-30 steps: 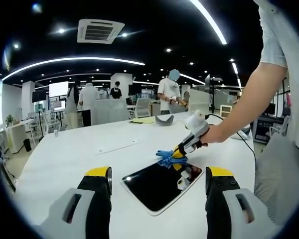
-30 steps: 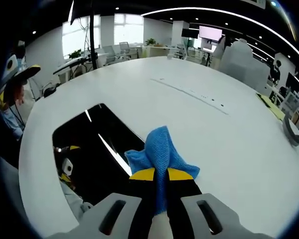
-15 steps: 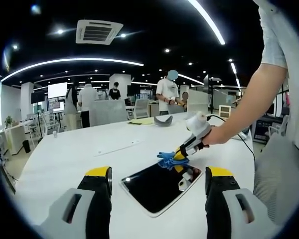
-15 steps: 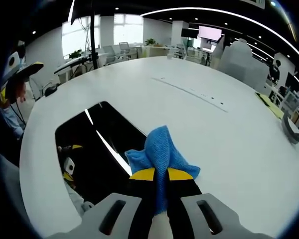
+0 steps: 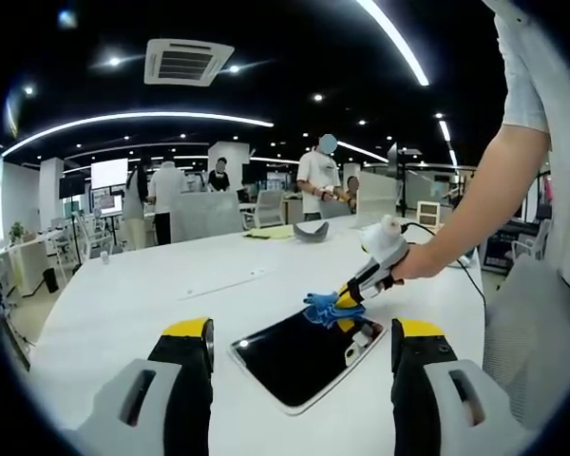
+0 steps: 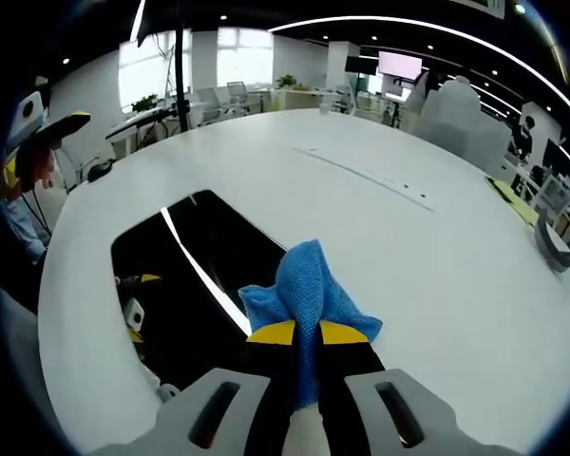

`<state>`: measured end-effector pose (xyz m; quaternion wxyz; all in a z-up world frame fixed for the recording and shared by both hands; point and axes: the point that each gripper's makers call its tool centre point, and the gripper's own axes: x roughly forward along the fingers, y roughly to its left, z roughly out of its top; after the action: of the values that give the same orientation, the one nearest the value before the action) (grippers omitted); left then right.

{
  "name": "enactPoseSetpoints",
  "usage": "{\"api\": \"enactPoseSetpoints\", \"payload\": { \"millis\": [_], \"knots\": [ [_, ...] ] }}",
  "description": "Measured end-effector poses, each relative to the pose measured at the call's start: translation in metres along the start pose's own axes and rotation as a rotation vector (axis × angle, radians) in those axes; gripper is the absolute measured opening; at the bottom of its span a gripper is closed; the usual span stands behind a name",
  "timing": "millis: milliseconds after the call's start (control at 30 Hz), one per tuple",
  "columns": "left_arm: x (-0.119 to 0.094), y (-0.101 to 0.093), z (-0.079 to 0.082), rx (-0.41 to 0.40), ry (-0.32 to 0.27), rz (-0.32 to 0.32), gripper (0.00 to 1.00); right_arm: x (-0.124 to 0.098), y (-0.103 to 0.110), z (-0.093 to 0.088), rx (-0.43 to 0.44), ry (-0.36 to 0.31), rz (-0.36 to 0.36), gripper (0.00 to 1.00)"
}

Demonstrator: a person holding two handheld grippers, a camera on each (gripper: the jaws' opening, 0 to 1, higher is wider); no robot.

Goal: Wipe the mirror surface with the cleaning cloth until all visible marks leave the cleaned area.

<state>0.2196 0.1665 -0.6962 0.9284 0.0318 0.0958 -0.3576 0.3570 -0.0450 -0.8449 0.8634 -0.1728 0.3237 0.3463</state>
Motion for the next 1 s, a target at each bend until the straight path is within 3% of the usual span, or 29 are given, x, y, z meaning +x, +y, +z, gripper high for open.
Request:
{"api": "enactPoseSetpoints", "payload": {
  "millis": [1000],
  "knots": [
    [0.001, -0.002, 0.0, 0.001, -0.004, -0.007, 0.76, -0.015, 0.017, -0.013, 0.004, -0.007, -0.004, 0.02]
  ]
}}
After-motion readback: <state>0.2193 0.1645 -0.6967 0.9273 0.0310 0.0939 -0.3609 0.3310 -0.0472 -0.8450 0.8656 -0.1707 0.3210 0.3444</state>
